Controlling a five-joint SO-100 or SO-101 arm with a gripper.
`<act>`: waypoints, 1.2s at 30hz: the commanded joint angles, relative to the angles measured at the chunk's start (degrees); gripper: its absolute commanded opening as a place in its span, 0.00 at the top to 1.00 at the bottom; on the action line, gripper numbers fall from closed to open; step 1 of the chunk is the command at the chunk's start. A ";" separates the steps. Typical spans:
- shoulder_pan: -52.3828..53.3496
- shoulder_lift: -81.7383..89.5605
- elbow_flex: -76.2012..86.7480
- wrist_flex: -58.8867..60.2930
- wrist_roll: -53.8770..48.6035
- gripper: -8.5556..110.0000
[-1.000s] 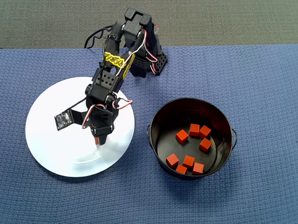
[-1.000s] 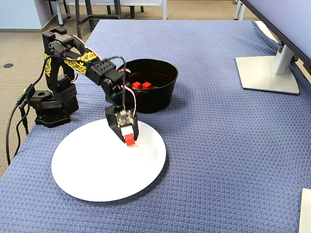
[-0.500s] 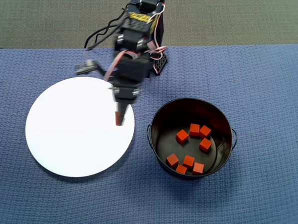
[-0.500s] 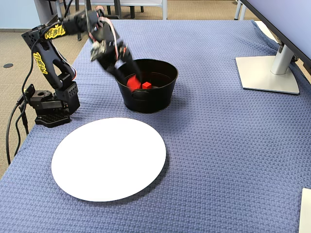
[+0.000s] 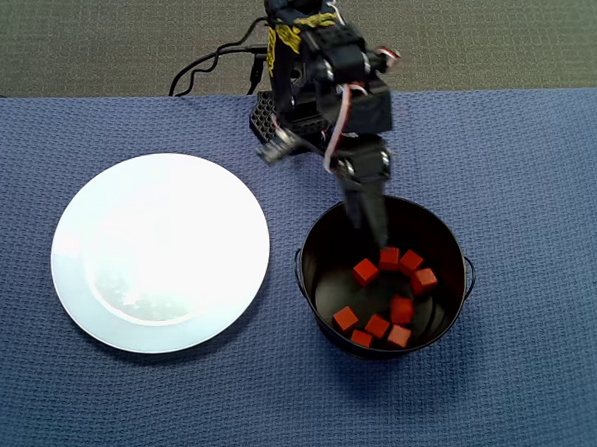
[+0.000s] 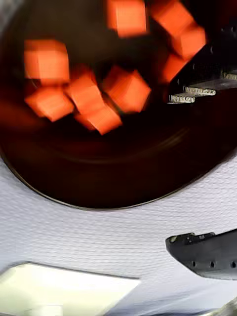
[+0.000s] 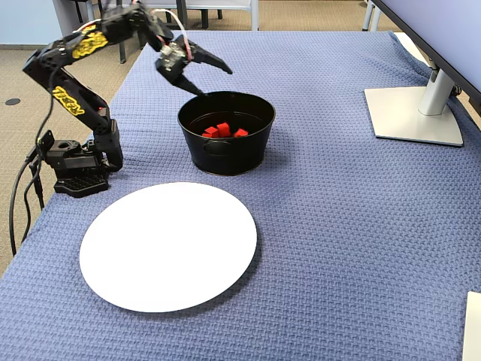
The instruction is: Pick up the red cubes from the white plate and place them in the black recipient
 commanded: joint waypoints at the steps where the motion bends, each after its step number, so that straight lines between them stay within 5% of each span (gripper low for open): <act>1: 9.76 8.00 3.16 2.64 -2.55 0.77; 22: 20.48 43.07 45.35 4.22 -2.37 0.85; 36: 23.91 43.95 59.50 -5.62 -0.88 0.88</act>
